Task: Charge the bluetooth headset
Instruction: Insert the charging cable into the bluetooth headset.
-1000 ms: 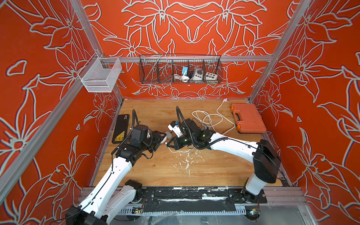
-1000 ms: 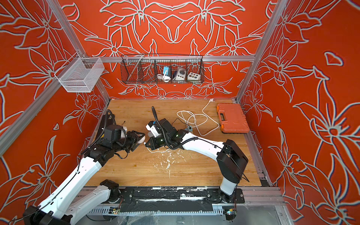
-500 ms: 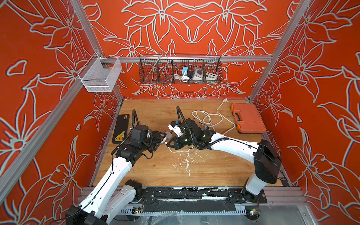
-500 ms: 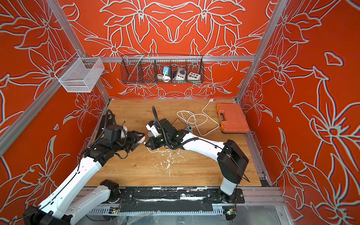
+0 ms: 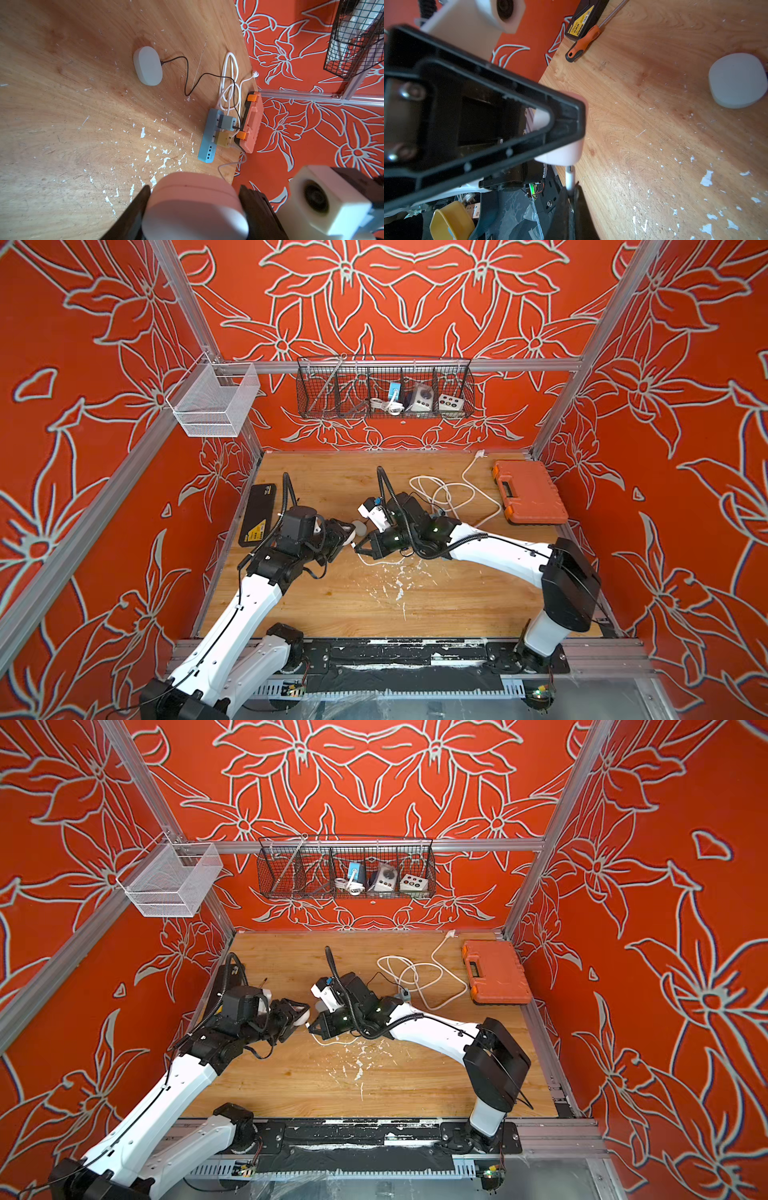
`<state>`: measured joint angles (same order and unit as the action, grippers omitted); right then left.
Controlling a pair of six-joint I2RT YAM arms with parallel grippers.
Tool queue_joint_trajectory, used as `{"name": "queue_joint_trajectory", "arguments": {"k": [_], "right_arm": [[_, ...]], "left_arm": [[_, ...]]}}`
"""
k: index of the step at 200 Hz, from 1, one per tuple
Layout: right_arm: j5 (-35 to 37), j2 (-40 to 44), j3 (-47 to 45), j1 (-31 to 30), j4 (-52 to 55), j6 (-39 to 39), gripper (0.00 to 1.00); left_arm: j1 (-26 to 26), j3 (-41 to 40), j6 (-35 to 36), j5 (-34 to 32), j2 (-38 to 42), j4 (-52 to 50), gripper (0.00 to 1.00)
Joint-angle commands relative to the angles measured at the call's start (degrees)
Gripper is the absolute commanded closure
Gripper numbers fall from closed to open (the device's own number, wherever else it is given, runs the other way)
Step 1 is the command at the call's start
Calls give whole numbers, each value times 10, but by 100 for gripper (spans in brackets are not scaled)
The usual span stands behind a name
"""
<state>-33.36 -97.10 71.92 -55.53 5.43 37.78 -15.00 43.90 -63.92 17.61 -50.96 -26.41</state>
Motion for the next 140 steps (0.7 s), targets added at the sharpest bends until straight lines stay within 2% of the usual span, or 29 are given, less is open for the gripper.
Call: {"name": "queue_joint_trajectory", "arguments": {"k": [1,16,42,92,140], "right_arm": [[-10,8,-2,1,-35,13,100],[6,9,-2,3,-23,14,100],[-3,-1,-2,15,-31,43,100],[-14,-7,12,29,-23,51,100],[-42,-24,35,31,5,21,100]], "left_arm": [[-5,0,5,2,0,2,57],[-6,3,5,4,-2,4,57],[-9,6,9,8,-2,4,57],[-21,6,19,7,-2,3,60],[-26,10,21,21,-12,18,61]]}}
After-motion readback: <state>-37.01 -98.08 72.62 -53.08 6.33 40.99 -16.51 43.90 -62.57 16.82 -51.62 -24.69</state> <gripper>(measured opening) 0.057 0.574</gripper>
